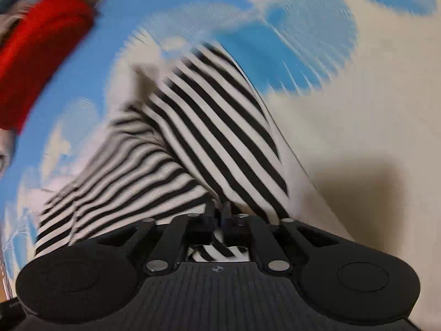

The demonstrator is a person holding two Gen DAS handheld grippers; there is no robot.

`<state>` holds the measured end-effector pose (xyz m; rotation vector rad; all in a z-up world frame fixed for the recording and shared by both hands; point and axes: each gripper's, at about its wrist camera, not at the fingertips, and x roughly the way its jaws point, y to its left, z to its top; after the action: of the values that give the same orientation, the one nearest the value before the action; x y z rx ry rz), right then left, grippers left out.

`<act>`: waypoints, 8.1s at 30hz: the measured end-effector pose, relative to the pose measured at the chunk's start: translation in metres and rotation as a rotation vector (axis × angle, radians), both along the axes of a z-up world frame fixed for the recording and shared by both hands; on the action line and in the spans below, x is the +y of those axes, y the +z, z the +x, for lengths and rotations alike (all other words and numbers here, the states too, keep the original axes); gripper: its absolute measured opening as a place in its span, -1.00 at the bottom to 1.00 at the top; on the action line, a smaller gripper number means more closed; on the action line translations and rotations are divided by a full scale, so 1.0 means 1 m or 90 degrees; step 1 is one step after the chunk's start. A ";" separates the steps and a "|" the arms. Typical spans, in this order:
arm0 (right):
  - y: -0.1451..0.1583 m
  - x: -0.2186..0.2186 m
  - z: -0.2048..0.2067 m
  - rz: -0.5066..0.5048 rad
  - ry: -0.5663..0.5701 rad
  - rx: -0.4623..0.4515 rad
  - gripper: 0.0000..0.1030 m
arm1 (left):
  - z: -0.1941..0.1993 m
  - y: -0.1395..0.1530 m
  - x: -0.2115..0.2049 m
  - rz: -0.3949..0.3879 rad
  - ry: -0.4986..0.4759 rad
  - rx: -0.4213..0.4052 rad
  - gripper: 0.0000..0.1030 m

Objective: Fold small clothes

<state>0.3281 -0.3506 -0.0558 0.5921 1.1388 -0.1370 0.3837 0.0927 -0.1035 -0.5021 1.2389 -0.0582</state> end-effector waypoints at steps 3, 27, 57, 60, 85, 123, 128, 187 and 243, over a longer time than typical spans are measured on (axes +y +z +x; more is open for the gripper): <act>0.024 0.005 0.000 -0.035 0.007 -0.072 -0.74 | -0.002 0.027 -0.002 -0.021 -0.015 -0.062 0.12; 0.020 0.040 -0.006 0.017 0.152 -0.117 -0.23 | -0.004 0.029 -0.031 0.054 -0.083 -0.125 -0.59; 0.087 -0.034 -0.277 -0.131 0.086 -0.264 -0.22 | -0.281 0.094 0.030 0.085 0.010 -0.193 -0.48; 0.070 -0.039 -0.292 -0.101 0.057 -0.247 -0.22 | -0.289 0.088 0.027 0.120 0.007 -0.176 -0.48; -0.021 -0.053 -0.265 -0.157 0.046 -0.036 0.24 | -0.256 0.007 0.044 0.082 0.054 -0.049 0.34; -0.016 -0.048 -0.274 -0.155 0.063 -0.060 -0.07 | -0.258 0.006 0.047 0.065 0.092 -0.059 -0.12; -0.012 -0.047 -0.275 -0.169 0.057 -0.070 -0.06 | -0.256 0.011 0.046 0.065 0.091 -0.077 0.06; 0.052 -0.033 -0.125 -0.132 0.109 -0.193 -0.81 | -0.124 0.059 0.069 0.081 -0.020 -0.097 -0.31; -0.009 0.079 -0.013 -0.356 0.273 -0.209 -0.63 | -0.061 0.007 0.045 0.161 -0.031 -0.078 -0.57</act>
<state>0.3149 -0.2716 -0.0645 -0.1305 0.8308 0.0158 0.3224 0.1373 -0.0966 -0.2447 1.1199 0.0268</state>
